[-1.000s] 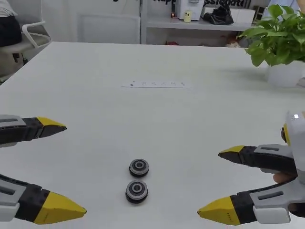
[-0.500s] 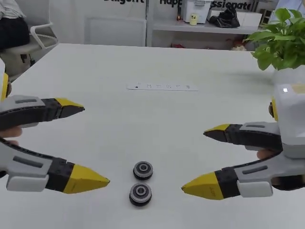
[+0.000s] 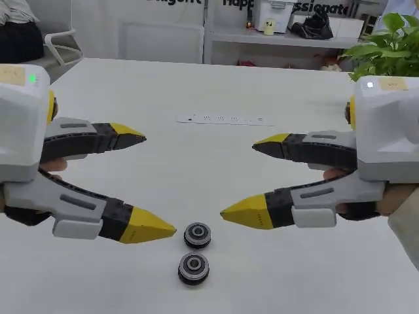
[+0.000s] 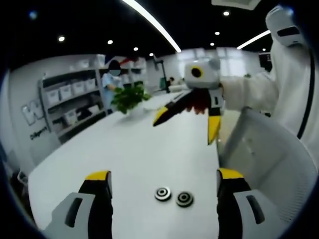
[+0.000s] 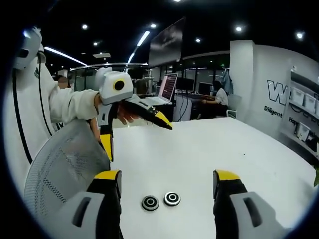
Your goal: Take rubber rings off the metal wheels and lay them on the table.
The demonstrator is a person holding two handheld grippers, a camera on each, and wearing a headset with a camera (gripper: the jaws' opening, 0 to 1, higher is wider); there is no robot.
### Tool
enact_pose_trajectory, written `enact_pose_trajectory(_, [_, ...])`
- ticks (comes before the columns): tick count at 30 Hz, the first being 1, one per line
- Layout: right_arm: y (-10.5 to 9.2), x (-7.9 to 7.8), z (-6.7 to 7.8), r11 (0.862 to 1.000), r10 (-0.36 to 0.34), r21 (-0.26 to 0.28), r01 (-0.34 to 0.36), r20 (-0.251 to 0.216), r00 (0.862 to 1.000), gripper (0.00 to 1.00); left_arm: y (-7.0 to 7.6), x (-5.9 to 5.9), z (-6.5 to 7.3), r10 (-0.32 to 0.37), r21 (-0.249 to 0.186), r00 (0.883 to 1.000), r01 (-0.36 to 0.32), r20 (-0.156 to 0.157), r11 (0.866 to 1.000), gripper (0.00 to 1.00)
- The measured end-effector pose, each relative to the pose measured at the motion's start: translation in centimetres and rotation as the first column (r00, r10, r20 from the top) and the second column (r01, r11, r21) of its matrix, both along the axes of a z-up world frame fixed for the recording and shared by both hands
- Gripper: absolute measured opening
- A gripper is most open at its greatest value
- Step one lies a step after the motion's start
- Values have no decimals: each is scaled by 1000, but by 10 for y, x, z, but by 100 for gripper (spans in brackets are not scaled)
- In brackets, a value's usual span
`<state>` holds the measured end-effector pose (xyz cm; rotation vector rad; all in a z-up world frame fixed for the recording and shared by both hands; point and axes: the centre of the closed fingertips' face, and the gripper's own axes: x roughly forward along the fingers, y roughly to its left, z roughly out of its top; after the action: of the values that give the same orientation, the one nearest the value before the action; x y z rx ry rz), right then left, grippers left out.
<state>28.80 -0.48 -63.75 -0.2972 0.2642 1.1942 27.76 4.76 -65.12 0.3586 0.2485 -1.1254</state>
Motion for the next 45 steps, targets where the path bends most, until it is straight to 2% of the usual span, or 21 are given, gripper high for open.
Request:
enact_pose_trajectory(3, [7,6,3,1000,8,22,-8,4,1000,70,-3,3,-5,-17,7,1000,17,1,1000,87])
enact_pose_trajectory(5, [10,10,2,999,9,36,-9,1,1000,69,-5,6,-9,-25,-7,1000,25,-12,1000,86])
enact_pose_trajectory(7, [12,14,-6,1000,7,28,-7,19,1000,66,-4,10,-14,-20,-11,1000,19,-20,1000,85])
enact_pose_trajectory(9, [13,17,-15,1000,3,22,-4,15,1000,65,-3,15,-21,-10,-20,999,9,-34,1000,85])
enact_pose_trajectory(10, [14,17,-20,999,6,33,-6,-4,1000,65,-3,15,-24,-12,-25,999,11,-46,1000,85])
enact_pose_trajectory(11, [15,16,-23,999,12,39,-11,-12,1000,65,-4,14,-28,-18,-44,997,15,-75,999,85])
enact_pose_trajectory(14, [16,14,-37,999,29,36,-27,-37,999,63,-3,15,-37,-15,-65,995,8,-99,998,82])
enact_pose_trajectory(19, [17,11,-57,999,41,14,-40,-84,996,60,-5,15,-55,-9,-36,993,5,-116,999,79])
enact_pose_trajectory(20, [17,10,-63,999,43,0,-43,-96,994,60,-6,14,-60,-15,-19,992,13,-129,1000,78])
enact_pose_trajectory(25, [17,6,-78,998,58,-21,-61,-132,990,58,-12,10,-68,-36,-20,989,33,-141,999,72])
enact_pose_trajectory(28, [17,3,-88,997,71,-30,-76,-154,986,55,-16,7,-73,-42,-16,990,40,-131,999,67])
enact_pose_trajectory(32, [18,-3,-105,993,92,-53,-104,-193,977,52,-21,1,-79,-71,-22,990,68,-124,997,53])
enact_pose_trajectory(35, [17,-7,-117,992,97,-61,-114,-238,966,48,-23,3,-86,-61,-13,989,60,-131,998,51])
enact_pose_trajectory(36, [17,-8,-122,991,98,-67,-118,-253,962,48,-23,2,-88,-63,-9,989,63,-137,998,51])
enact_pose_trajectory(39, [15,-11,-133,987,95,-99,-126,-273,957,46,-24,-3,-103,-93,55,985,102,-143,993,48])
enact_pose_trajectory(45, [14,-11,-147,986,76,-120,-116,-296,952,35,-28,-1,-111,-81,63,987,90,-142,994,43])
